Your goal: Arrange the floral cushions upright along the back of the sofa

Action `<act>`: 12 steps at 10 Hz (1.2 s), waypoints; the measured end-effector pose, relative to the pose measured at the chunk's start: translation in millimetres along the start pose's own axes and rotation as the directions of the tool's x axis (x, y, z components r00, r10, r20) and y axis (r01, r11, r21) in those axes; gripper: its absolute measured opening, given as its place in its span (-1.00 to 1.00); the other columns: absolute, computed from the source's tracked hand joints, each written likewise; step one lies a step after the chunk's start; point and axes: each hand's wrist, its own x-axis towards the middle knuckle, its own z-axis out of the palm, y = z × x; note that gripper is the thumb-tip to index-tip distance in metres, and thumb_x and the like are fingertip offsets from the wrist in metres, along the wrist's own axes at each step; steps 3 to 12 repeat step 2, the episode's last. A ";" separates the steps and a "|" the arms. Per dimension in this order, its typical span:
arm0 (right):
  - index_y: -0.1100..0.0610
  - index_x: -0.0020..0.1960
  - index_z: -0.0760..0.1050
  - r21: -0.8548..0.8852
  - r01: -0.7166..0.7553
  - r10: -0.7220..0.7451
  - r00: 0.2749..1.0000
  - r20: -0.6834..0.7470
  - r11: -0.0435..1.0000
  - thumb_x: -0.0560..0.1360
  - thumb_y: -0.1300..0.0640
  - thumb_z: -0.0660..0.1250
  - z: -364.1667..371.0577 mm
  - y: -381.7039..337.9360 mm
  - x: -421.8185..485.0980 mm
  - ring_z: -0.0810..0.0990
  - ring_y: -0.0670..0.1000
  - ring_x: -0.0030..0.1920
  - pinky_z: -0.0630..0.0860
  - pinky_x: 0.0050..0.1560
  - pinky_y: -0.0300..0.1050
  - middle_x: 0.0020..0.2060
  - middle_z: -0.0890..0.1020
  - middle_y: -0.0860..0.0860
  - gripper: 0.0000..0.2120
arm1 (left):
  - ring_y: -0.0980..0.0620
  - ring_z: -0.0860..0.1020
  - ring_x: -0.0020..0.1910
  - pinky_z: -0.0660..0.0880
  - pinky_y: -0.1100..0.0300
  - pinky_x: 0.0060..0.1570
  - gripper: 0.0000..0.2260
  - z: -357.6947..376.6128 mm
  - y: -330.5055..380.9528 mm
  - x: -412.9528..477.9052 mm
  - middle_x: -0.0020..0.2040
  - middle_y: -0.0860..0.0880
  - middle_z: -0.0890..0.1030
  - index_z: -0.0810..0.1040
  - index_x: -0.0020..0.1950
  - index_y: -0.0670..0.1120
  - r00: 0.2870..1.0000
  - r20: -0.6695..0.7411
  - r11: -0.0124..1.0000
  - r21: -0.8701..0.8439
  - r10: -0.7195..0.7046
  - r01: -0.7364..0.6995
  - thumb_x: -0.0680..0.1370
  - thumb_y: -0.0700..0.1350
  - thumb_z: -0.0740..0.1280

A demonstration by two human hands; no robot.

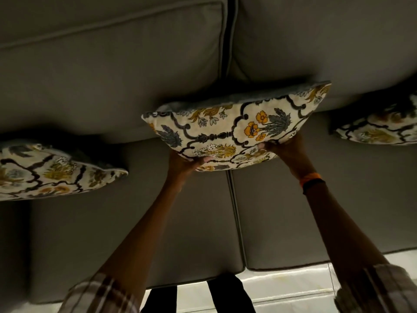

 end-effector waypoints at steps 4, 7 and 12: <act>0.21 0.60 0.20 0.039 -0.039 0.045 0.984 -0.170 0.998 0.33 0.38 0.65 29.8 18.3 -21.9 0.45 0.10 0.52 0.53 0.41 -0.17 0.54 0.43 0.17 -0.02 | 0.24 0.45 0.43 0.50 0.21 0.37 0.02 -10.6 -8.4 2.5 0.45 -0.04 0.45 0.21 0.55 -0.24 0.999 0.002 0.999 -0.016 0.041 -0.041 0.27 0.08 0.65; 0.21 0.60 0.20 0.039 -0.039 0.045 0.984 -0.170 0.998 0.33 0.38 0.65 29.8 18.3 -21.9 0.45 0.10 0.52 0.53 0.41 -0.17 0.54 0.43 0.17 -0.02 | 0.24 0.45 0.43 0.50 0.21 0.37 0.02 -10.6 -8.4 2.5 0.45 -0.04 0.45 0.21 0.55 -0.24 0.999 0.002 0.999 -0.016 0.041 -0.041 0.27 0.08 0.65; 0.21 0.60 0.20 0.039 -0.039 0.045 0.984 -0.170 0.998 0.33 0.38 0.65 29.8 18.3 -21.9 0.45 0.10 0.52 0.53 0.41 -0.17 0.54 0.43 0.17 -0.02 | 0.24 0.45 0.43 0.50 0.21 0.37 0.02 -10.6 -8.4 2.5 0.45 -0.04 0.45 0.21 0.55 -0.24 0.999 0.002 0.999 -0.016 0.041 -0.041 0.27 0.08 0.65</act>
